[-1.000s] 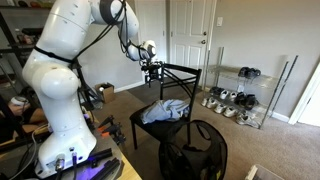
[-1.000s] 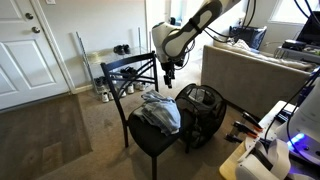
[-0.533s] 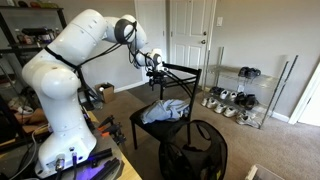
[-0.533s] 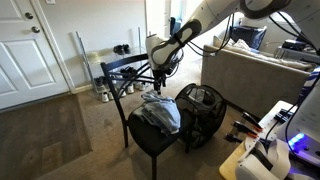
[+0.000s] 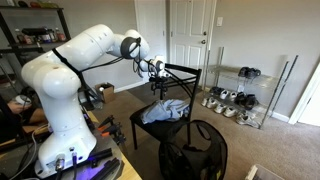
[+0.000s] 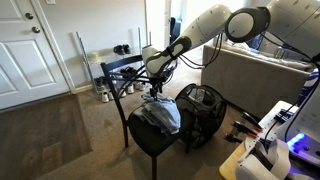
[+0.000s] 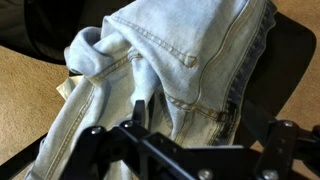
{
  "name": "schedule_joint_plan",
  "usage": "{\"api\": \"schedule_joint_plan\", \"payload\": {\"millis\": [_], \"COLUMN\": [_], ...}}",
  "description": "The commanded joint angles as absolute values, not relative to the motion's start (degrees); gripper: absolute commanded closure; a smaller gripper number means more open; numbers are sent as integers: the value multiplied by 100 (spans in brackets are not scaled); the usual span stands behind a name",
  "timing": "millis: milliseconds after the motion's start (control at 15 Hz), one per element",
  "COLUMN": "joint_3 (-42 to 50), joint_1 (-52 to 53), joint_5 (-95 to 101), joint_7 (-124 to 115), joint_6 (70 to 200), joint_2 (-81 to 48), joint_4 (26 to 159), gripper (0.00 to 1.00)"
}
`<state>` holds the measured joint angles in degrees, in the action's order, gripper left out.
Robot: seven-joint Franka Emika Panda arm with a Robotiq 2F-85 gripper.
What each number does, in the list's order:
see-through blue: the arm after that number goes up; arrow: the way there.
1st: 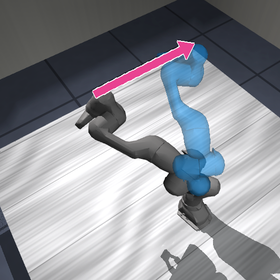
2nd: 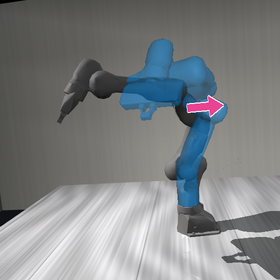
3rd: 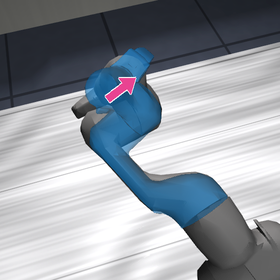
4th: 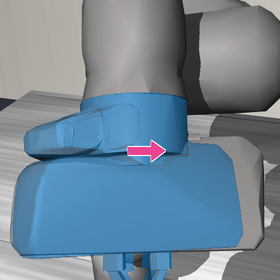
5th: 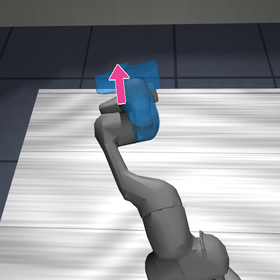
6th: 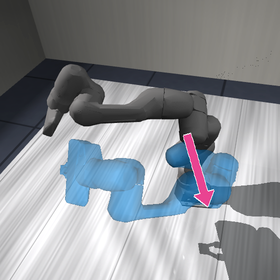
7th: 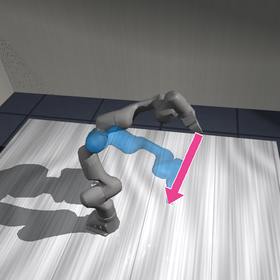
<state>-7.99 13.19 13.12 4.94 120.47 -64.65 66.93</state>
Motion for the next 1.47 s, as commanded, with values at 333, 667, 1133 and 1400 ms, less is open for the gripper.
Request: {"api": "schedule_joint_plan", "payload": {"millis": [333,667,1133,1400], "joint_3": [-677,-355,-588,-945], "joint_1": [1419,1407,1090,961], "joint_5": [1183,1333,1129,1134], "joint_7": [567,659,1614,2195], "joint_6": [11973,11949,12068,11988], "joint_2": [-6530,-6916,-7847,-8002], "joint_4": [6531,6047,5261,5100], "gripper": [0,0,0,0]}}
